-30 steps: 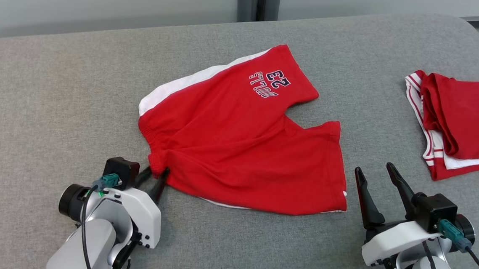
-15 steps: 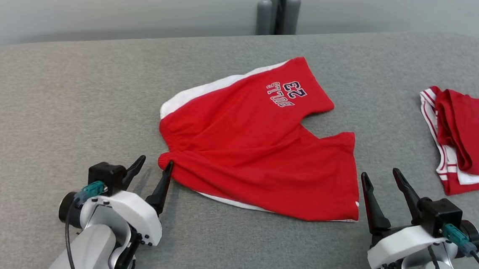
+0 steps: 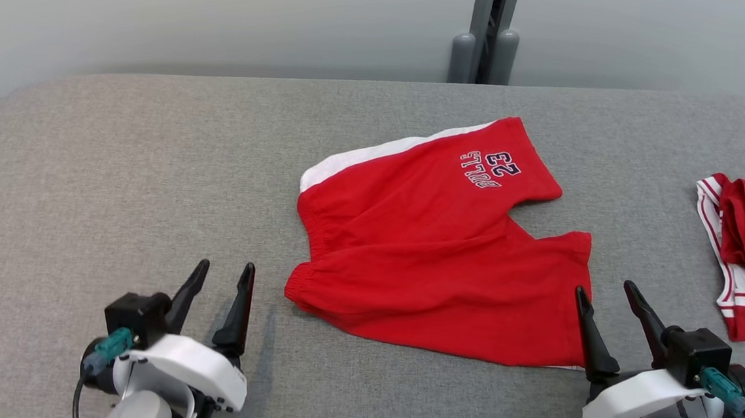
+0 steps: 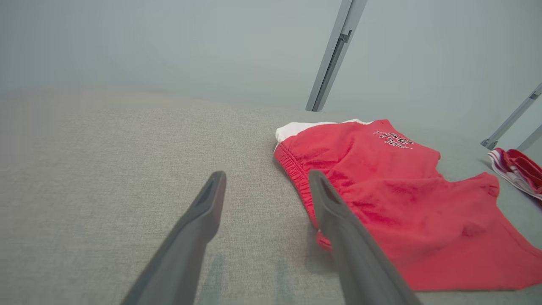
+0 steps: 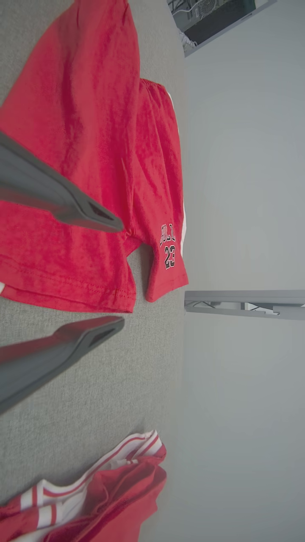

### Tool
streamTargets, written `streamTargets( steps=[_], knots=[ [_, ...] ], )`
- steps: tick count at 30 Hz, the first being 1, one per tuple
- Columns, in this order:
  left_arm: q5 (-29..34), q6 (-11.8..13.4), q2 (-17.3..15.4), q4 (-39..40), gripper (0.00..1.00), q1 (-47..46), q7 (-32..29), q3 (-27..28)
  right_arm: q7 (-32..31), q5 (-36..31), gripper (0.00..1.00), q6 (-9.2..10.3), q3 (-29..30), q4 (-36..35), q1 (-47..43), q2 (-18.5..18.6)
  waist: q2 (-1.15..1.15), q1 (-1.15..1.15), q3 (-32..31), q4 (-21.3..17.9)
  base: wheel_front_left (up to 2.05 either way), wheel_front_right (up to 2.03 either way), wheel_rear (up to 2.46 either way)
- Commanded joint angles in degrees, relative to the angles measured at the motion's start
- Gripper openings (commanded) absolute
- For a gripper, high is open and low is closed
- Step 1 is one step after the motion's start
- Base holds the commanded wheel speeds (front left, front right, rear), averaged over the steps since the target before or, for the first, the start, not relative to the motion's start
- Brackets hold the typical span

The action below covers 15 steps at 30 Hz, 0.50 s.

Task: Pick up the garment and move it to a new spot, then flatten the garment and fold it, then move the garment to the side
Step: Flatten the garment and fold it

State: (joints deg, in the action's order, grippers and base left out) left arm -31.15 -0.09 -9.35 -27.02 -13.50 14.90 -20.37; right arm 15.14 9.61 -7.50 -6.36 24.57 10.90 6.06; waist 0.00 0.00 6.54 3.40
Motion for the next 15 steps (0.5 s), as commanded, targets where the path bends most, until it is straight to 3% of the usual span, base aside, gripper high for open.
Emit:
streamTargets(
  steps=[1,15],
  knots=[
    [0.35,0.22,0.03,0.33,1.00,0.06,0.21,0.26,0.08,-0.03,1.00,0.02,0.17,0.15,-0.76,0.27,0.00,0.00,-0.06,0.13,0.00,0.00,0.00],
    [4.41,-0.87,1.57,0.79,1.00,2.29,0.22,1.14,-2.74,4.68,1.00,0.02,2.01,8.73,-1.49,-1.36,0.00,0.00,0.21,0.64,0.00,0.00,0.00]
  ],
)
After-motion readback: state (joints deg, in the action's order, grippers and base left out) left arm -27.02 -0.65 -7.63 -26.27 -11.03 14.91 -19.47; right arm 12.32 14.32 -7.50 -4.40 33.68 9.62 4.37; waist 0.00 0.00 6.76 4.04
